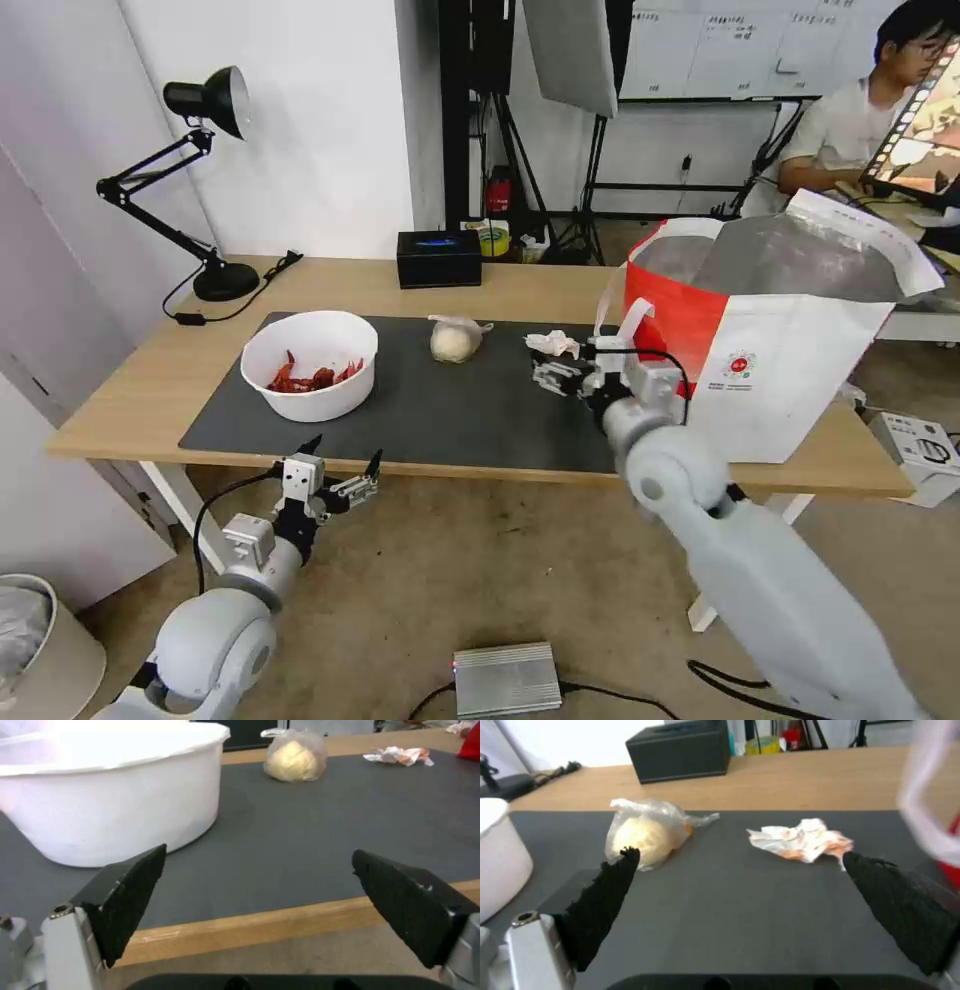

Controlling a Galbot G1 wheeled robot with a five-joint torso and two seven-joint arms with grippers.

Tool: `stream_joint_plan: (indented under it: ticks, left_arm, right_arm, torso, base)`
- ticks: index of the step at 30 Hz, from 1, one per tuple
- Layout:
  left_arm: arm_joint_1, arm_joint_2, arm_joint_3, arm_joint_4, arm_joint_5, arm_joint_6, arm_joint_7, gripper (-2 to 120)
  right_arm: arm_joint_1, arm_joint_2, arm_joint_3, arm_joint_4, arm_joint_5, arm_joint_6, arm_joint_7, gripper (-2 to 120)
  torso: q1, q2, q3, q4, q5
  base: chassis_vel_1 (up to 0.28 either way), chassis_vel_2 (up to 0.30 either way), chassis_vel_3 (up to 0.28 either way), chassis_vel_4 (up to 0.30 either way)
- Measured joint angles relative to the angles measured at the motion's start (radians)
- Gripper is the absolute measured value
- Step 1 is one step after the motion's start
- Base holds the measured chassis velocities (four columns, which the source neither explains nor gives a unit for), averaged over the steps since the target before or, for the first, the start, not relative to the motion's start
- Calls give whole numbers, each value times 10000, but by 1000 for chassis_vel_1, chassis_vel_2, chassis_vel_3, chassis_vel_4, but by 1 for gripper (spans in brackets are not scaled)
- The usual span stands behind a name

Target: Pick up the trash from the table and place it into the takeout bag.

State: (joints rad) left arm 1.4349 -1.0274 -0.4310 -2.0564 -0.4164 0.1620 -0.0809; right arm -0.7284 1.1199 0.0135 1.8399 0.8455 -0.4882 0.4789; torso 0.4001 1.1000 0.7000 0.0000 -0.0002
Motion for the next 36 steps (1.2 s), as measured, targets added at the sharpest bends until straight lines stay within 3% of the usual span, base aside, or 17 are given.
stream_joint_plan:
  ticks: [7,24,36]
  left_arm:
    - [44,-58,-88,49,31,0,-1,100]
    - [19,-623,15,351,318,-103,26,100]
    - [35,-635,-18,411,328,-210,44,100]
  right_arm:
    - [1293,955,-585,-1524,-32,-522,732,100]
    - [3185,2533,-1415,-4851,-696,-578,1245,100]
    - [3809,3743,-1271,-6306,-1094,-668,2569,100]
  torso:
    - [0,0,0,0,-1]
    - [0,0,-1,-1,0]
    - [-1,0,-1,1,0]
  base:
    - [0,0,0,0]
    - [0,0,0,0]
    - [0,0,0,0]
